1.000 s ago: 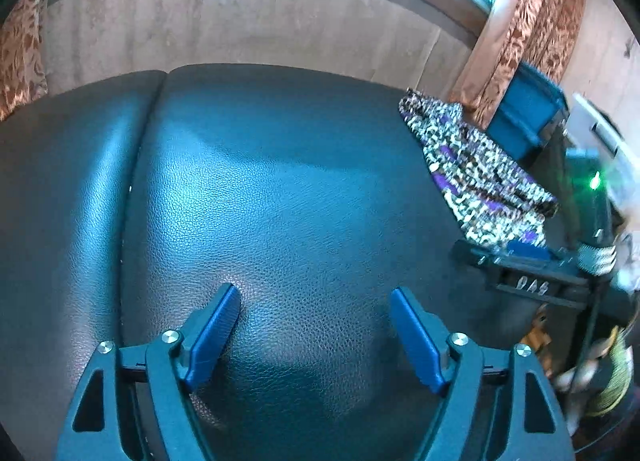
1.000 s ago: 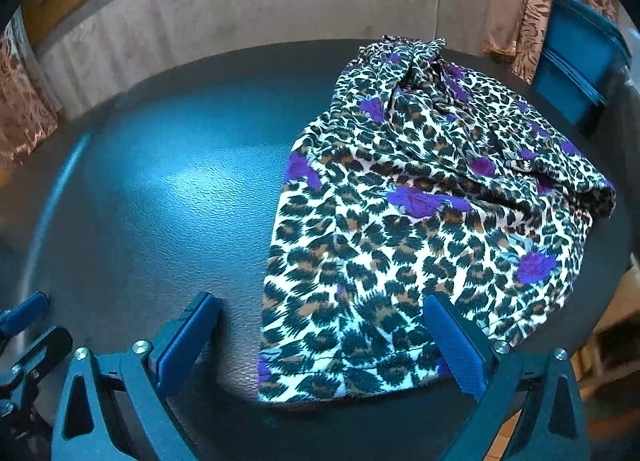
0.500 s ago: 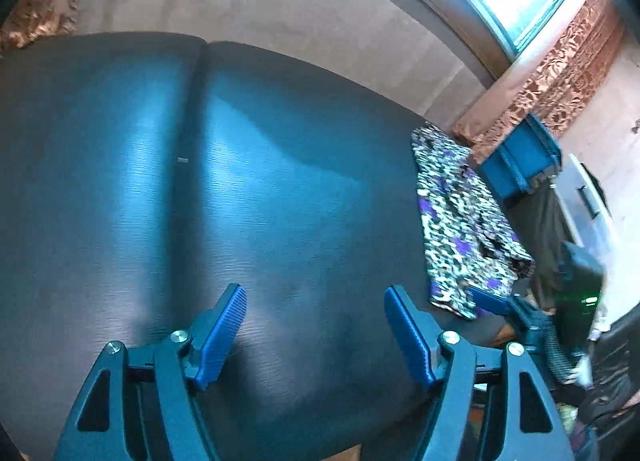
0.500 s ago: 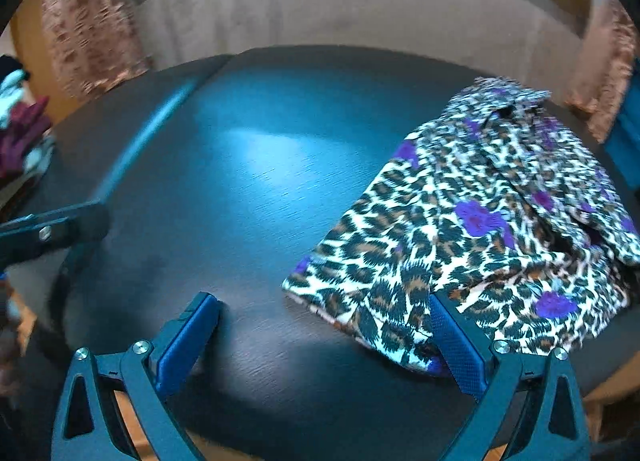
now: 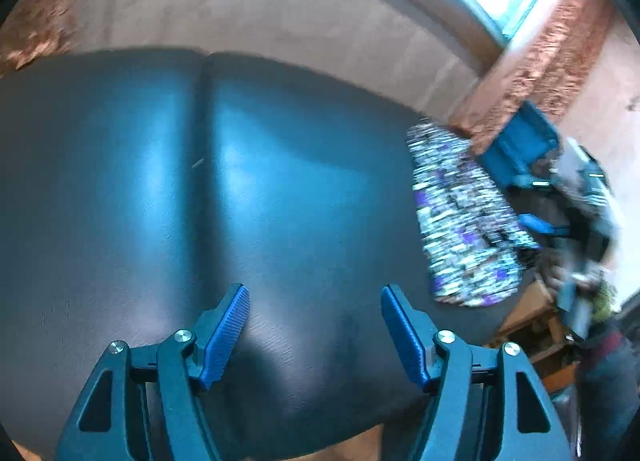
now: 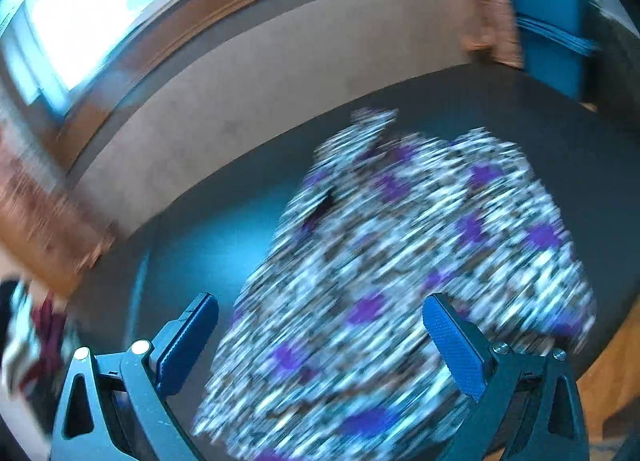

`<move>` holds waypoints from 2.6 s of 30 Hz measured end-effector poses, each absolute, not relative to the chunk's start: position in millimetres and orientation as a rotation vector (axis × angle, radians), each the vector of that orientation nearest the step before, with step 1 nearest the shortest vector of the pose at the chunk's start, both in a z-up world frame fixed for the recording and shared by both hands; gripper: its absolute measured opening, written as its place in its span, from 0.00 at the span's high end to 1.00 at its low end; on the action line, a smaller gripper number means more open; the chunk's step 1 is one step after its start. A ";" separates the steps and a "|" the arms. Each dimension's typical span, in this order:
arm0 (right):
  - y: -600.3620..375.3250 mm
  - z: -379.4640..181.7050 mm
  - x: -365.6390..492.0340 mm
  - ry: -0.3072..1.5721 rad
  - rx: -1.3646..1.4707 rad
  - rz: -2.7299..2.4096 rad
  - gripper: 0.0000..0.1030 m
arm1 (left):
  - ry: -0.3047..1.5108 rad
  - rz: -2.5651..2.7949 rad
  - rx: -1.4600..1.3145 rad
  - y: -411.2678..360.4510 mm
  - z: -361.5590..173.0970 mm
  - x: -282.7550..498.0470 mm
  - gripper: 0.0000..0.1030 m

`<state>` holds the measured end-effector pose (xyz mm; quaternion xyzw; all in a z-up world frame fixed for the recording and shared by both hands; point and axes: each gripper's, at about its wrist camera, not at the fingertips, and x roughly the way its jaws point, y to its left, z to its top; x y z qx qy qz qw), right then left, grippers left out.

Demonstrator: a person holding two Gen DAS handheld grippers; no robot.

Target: Fold clothes

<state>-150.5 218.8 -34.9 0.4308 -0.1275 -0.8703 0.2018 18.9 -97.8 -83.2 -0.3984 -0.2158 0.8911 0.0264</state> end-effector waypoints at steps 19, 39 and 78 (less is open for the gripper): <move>312.5 -82.1 -194.9 -0.471 0.983 -2.351 0.00 | -0.736 2.356 -1.350 50.8 -106.3 -222.8 0.34; 303.7 -78.4 -154.3 -0.430 0.980 -2.345 0.00 | -0.838 2.565 -1.221 -24.8 -77.0 -170.0 0.97; 186.4 -75.3 -70.2 -0.484 1.313 -1.989 0.00 | -0.682 2.867 -1.097 -120.1 -84.2 177.2 0.59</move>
